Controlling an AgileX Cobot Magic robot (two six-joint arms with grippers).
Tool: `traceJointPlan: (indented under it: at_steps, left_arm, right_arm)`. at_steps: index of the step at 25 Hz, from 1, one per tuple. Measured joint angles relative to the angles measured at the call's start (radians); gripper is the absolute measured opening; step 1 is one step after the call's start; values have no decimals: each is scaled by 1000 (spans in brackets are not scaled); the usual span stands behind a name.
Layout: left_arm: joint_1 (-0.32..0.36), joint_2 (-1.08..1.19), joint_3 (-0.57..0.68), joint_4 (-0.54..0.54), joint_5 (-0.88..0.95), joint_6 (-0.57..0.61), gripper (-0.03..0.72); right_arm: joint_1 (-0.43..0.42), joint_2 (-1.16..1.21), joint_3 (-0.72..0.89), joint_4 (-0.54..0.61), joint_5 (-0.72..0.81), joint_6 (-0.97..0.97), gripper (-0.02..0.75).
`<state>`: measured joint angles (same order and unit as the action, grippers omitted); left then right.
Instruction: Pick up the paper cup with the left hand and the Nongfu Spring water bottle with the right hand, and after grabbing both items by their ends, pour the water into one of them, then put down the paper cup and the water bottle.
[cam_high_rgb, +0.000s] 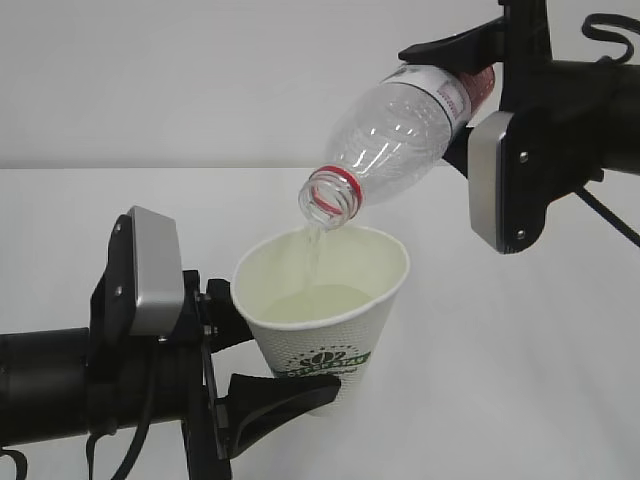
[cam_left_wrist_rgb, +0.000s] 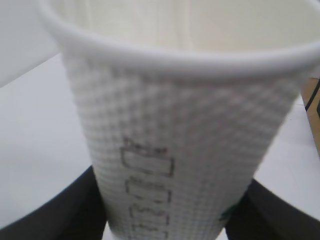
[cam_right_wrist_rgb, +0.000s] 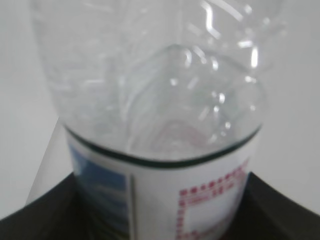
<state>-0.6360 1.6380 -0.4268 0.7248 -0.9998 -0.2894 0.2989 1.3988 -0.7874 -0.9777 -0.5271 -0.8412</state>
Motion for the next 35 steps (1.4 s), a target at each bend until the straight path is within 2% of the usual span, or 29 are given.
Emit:
traceJointPlan:
  at_steps: [35]
  left_arm:
    - [0,2,0,2,0,0,465]
  right_arm:
    - [0,0,0,0,-2,-5,506]
